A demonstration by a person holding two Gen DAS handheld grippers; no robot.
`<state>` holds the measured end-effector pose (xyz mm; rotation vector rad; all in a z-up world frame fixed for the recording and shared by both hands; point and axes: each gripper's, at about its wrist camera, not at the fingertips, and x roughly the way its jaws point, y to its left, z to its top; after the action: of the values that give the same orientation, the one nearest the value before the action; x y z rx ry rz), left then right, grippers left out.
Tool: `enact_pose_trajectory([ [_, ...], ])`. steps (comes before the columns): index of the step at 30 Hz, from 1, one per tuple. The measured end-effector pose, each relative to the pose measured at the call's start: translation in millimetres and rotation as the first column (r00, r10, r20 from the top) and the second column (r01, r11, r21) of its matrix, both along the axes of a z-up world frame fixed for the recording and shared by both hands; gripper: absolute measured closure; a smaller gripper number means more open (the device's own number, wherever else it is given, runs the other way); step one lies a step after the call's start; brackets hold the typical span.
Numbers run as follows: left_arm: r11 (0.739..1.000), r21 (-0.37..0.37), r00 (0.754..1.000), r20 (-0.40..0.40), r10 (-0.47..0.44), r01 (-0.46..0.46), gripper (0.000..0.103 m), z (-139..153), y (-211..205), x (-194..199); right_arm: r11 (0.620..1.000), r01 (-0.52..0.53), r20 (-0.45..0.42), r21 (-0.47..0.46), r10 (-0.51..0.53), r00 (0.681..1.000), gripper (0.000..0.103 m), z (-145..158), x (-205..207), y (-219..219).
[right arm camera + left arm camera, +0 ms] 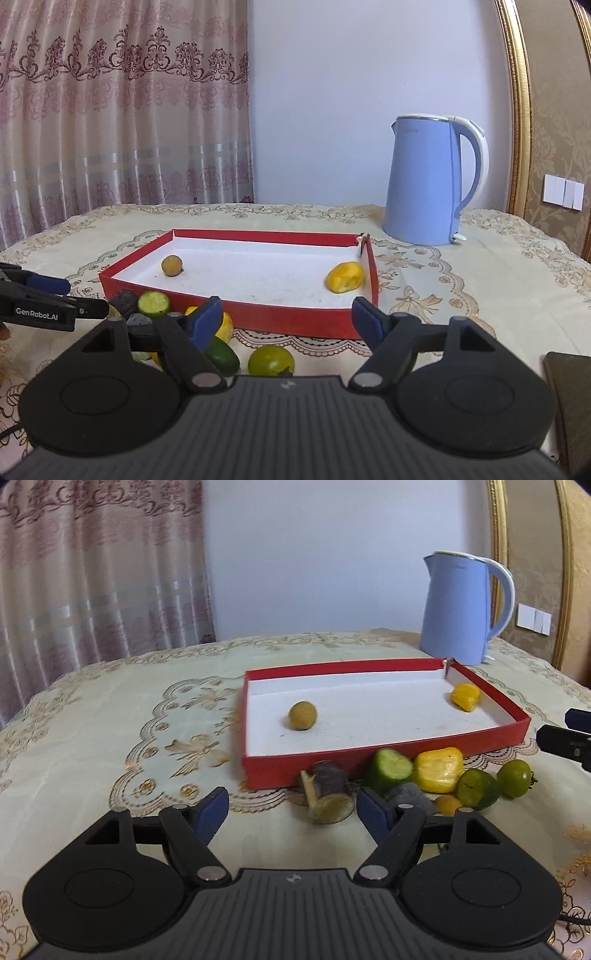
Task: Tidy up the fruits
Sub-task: 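Close the left gripper on the cut purple eggplant piece, then hold the eggplant piece in the left gripper while the right gripper grasps the green lime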
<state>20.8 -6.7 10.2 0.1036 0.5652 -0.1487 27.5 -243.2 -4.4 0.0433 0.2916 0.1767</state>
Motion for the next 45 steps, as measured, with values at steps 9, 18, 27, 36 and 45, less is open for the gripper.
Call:
enact_pose_trajectory([
  [9, 1.000, -0.027, 0.998, -0.065, 0.012, -0.013, 0.026, -6, -8, 24, 1.000, -0.003, -0.015, 0.014, 0.003, 1.000, 0.028, -3, 1, -1],
  [18, 0.998, -0.068, 0.989, -0.149, -0.001, -0.009, 0.068, -12, -18, 44, 1.000, 0.007, -0.021, 0.019, -0.007, 1.000, 0.028, -5, 1, -2],
  [27, 0.996, -0.084, 0.987, -0.158, -0.021, 0.007, 0.069, -8, -5, 16, 1.000, -0.009, -0.006, 0.015, 0.009, 1.000, 0.025, 0, -5, 0],
  [36, 1.000, -0.018, 0.993, -0.121, 0.000, -0.002, 0.065, -7, -12, 11, 0.999, -0.030, -0.047, -0.019, 0.030, 0.998, 0.025, -6, -4, 6],
  [45, 1.000, 0.003, 0.994, -0.110, 0.011, -0.011, 0.065, -18, -13, 13, 0.996, -0.071, -0.128, -0.055, 0.063, 0.990, 0.032, -13, 10, 9],
])
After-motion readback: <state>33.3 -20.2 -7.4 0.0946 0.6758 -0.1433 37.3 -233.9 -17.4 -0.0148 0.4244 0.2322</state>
